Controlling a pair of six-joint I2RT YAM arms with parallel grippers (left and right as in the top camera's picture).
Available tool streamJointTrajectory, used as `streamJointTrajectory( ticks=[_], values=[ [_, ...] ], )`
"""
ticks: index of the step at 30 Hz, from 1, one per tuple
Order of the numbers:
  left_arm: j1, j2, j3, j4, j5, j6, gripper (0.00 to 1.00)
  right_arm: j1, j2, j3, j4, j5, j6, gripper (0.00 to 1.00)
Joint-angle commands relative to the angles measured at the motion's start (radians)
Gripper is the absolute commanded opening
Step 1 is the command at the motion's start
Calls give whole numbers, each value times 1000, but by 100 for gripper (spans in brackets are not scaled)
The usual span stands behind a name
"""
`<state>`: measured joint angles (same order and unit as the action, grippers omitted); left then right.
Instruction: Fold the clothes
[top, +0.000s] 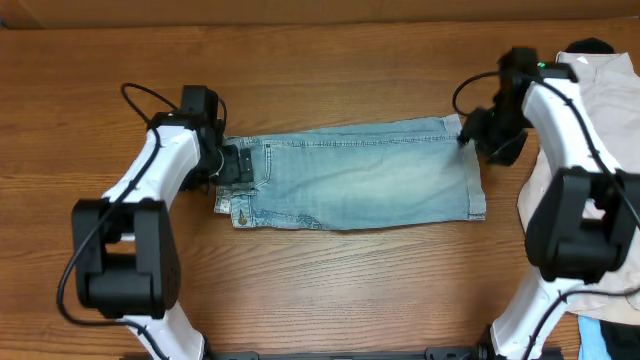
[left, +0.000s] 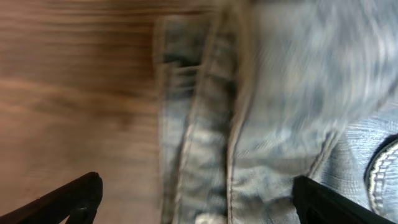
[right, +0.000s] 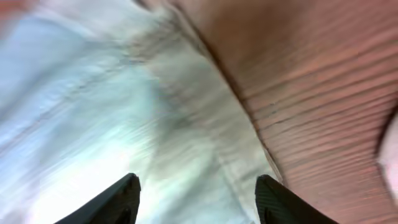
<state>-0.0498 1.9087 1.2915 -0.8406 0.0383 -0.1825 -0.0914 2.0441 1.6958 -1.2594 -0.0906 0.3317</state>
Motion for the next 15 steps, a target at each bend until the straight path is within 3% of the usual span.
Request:
streamJointTrajectory(
  ticks=[1,6,10,13,15],
  values=[
    [3,50,5,23,114,109,99,1,-71,34,-3,-19,-49,65],
    [3,100,5,37,143,109,100,1,-72,33,-3,-19,-49,65],
    [3,133,5,37,147,107,84,4,-72,33,-5,-20,-48,59],
    [3,151,5,37,146,104,59,14,-72,33,-6,-21,-48,55],
    [5,152,5,36,137,105,30,24,-72,33,-3,-28,-48,52]
  ],
)
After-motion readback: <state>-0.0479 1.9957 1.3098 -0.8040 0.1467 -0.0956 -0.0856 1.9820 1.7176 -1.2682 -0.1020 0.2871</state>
